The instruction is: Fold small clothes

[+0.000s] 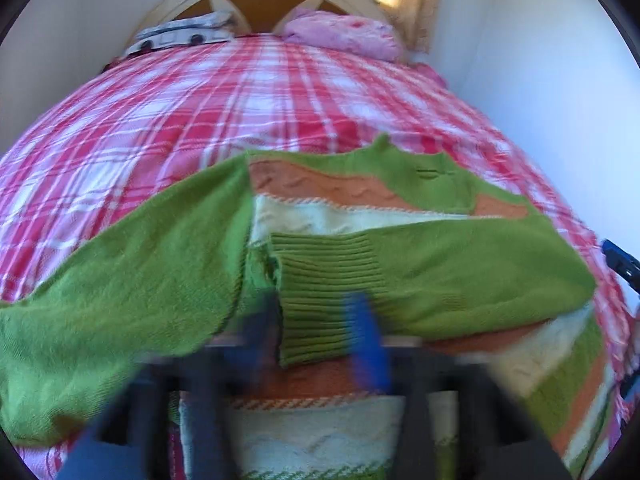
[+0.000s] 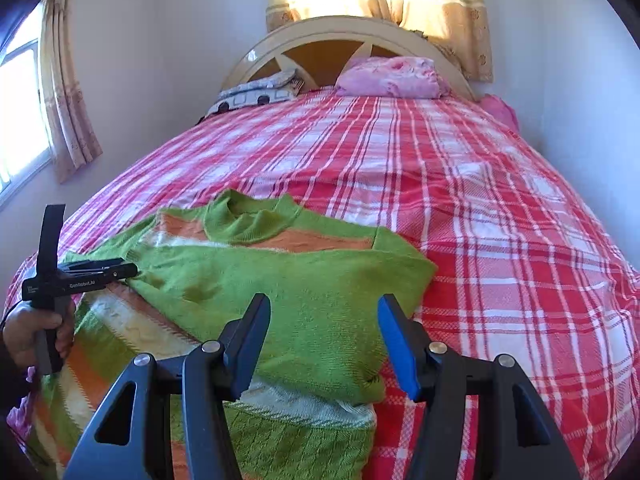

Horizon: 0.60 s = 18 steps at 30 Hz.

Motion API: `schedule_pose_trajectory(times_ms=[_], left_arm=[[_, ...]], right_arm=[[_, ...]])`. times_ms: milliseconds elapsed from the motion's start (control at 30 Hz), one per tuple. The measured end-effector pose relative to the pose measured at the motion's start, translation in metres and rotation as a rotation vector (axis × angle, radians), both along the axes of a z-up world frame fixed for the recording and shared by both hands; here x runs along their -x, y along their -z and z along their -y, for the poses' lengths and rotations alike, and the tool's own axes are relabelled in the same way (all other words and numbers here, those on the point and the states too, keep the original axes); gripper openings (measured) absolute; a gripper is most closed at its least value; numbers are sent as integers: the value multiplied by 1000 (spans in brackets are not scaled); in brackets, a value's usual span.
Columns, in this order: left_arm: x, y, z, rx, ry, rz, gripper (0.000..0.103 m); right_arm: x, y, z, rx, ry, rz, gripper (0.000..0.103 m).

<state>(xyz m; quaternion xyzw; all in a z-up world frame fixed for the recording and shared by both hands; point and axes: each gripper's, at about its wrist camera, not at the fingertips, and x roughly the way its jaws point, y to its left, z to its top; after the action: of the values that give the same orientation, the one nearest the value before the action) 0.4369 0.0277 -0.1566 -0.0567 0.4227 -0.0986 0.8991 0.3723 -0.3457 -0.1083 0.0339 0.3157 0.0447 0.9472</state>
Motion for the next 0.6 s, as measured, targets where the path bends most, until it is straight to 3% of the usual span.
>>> schedule_pose_trajectory(times_ms=[33, 133, 233, 500, 567, 600], left_arm=[[3, -4, -2, 7, 0, 9, 4], [17, -21, -16, 83, 5, 69, 4], [31, -34, -27, 102, 7, 99, 3], [33, -14, -43, 110, -24, 48, 3], [28, -14, -38, 108, -27, 42, 12], [26, -14, -36, 110, -18, 34, 30]], right_arm=[[2, -2, 3, -1, 16, 8, 59], [6, -3, 11, -16, 53, 14, 60], [7, 0, 14, -13, 63, 5, 60], [4, 8, -3, -7, 24, -13, 61], [3, 9, -8, 2, 15, -13, 61], [2, 10, -11, 7, 9, -14, 61]])
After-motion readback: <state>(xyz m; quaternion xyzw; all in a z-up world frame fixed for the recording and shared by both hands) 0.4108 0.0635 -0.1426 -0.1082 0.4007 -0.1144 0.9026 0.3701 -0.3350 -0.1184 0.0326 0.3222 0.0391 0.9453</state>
